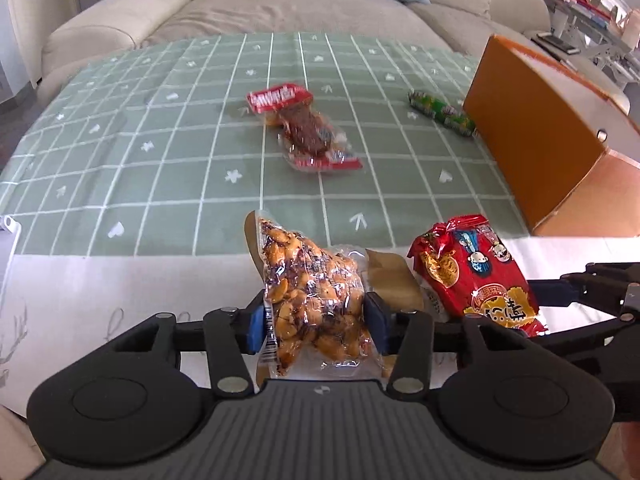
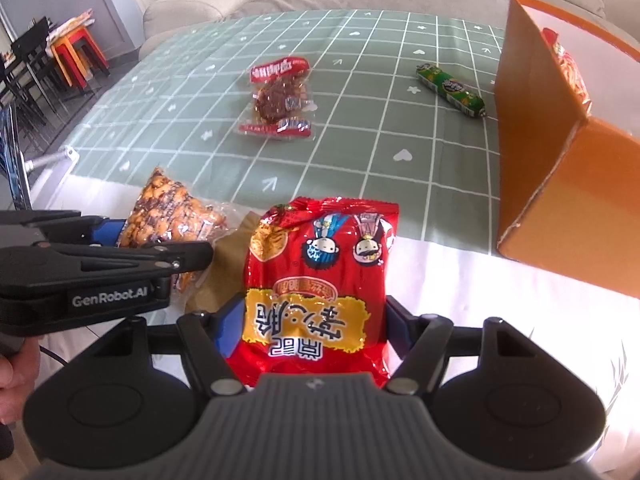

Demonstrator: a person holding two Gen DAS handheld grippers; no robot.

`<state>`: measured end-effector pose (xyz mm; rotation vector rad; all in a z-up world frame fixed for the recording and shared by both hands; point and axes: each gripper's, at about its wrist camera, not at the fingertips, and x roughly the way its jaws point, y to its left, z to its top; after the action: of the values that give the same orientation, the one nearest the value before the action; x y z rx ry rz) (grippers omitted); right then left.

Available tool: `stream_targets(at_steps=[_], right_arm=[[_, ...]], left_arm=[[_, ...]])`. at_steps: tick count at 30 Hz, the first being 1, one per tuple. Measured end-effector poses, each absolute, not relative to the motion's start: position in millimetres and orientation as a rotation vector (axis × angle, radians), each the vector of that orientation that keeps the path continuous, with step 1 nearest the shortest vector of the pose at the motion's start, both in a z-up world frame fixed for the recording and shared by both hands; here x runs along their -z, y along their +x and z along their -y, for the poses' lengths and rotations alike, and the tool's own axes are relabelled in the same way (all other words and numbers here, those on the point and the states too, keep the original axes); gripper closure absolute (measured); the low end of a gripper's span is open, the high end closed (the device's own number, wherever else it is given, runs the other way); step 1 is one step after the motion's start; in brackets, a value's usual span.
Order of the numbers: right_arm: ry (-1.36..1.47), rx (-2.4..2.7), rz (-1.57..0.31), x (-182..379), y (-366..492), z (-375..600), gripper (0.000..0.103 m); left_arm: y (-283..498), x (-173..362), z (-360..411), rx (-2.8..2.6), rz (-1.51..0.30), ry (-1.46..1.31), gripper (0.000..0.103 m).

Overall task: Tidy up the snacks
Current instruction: 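Lift both held snacks and carry them toward the orange box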

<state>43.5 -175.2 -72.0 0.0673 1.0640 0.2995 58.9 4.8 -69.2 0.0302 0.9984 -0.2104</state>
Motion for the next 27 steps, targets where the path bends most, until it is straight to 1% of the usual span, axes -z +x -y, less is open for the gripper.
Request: stream_targets(at_steps=[7,14,19,25,26,27], right_arm=[[0.068,-0.308,-1.026,45.3,46.6,179.1,0.035],[0.009,-0.311,-0.989,6.2,56.2,188.6,0.035],[-0.049,-0.312,-0.948,-24.1,67.6,203.9,0.035],[-0.048,-0.285,-0.911,-55.1,86.1,240.2,0.035],[-0.052,-0.274,-0.911,-58.9,90.0,247.9,0.035],[-0.053,-0.264,-0.915,-61.6,94.1,255.1,0.035]], left_arm=[[69.3,35.4,3.1,0.179,-1.003,0.047,0.047],[90.9,3.4,16.2,0.169,-1.035,0.078,0.047],[108.2,-23.9,38.7,0.226,-1.006,0.098,0.047],[128.0,-55.8,80.7,0.297,-0.938,0.146,0.047],[130.9,-58.8,88.3,0.312,-0.934,0.149,0.054],[134.5,-60.6,95.7,0.334,-0.94,0.146,0.053]])
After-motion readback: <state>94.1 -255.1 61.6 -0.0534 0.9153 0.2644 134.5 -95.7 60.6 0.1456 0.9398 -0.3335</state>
